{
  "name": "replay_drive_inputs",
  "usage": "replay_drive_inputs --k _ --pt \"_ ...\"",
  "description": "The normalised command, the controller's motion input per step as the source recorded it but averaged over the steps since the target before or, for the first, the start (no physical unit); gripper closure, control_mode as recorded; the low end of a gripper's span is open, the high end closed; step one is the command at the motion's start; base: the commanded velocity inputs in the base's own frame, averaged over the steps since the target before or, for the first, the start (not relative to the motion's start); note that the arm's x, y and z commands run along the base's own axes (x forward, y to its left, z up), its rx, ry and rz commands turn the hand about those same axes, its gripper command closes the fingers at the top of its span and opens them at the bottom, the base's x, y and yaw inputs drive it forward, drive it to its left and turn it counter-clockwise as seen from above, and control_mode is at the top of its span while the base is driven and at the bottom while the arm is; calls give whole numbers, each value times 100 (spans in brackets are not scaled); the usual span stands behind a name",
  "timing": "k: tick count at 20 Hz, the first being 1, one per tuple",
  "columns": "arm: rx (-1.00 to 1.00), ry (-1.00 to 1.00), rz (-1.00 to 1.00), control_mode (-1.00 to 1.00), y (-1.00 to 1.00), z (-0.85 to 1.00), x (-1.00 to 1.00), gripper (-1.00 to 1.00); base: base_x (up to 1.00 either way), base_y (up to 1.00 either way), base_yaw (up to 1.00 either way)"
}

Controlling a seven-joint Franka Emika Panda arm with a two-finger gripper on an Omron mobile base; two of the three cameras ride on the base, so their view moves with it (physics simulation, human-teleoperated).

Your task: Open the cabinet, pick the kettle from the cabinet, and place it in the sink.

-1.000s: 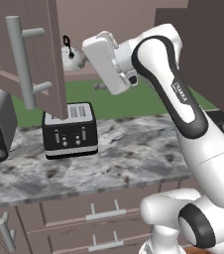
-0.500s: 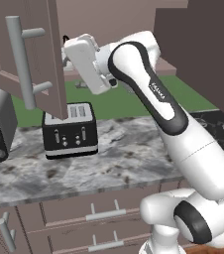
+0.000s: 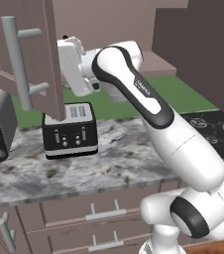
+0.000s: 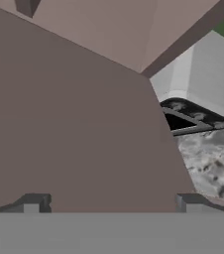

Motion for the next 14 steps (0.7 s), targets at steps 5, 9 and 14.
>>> replay_drive_inputs --k 5,9,14 --pt "8 0 12 -100 35 0 -1 -100 0 0 0" --pt "8 0 11 -100 29 0 0 -100 0 0 0" --pt "10 0 12 -100 24 1 2 -100 0 0 0"
